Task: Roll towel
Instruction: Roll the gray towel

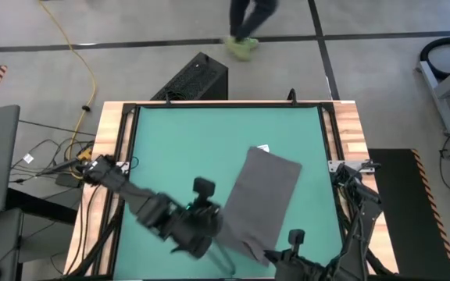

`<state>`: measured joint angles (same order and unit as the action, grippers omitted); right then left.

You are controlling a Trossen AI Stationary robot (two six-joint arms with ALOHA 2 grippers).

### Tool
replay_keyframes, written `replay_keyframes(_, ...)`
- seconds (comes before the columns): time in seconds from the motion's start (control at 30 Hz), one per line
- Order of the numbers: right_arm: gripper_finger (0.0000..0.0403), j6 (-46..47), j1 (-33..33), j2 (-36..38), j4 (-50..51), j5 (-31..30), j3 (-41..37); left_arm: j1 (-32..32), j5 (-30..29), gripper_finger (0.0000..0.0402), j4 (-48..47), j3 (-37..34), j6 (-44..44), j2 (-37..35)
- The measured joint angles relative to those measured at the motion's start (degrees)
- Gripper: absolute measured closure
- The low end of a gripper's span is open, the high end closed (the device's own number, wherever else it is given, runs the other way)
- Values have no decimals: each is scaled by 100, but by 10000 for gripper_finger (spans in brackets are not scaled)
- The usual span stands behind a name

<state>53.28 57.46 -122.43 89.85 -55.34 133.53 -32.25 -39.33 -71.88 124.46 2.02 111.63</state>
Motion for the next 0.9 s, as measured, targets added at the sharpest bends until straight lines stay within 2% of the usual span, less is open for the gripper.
replay_keyframes(0.13,393,-13,-203,48,12,-41,7,504,59,401,-127,0,-448,-10)
replay_keyframes(0.23,394,-256,-433,37,10,-5,4,780,311,401,-125,0,-592,-47)
replay_keyframes(0.33,394,-259,-742,37,11,109,0,865,500,401,-105,-2,-754,-136)
replay_keyframes(0.47,394,-432,-1277,37,12,139,-24,852,454,401,-193,-2,-952,-331)
replay_keyframes(0.67,394,-606,-2018,99,21,399,-542,865,571,401,-160,0,-1015,-633)
replay_keyframes(0.8,396,-159,-2090,280,29,788,-1148,909,812,401,-148,-16,-1097,-634)
replay_keyframes(0.9,396,222,-1843,407,25,896,-1495,1028,1133,401,68,-248,-1143,-649)
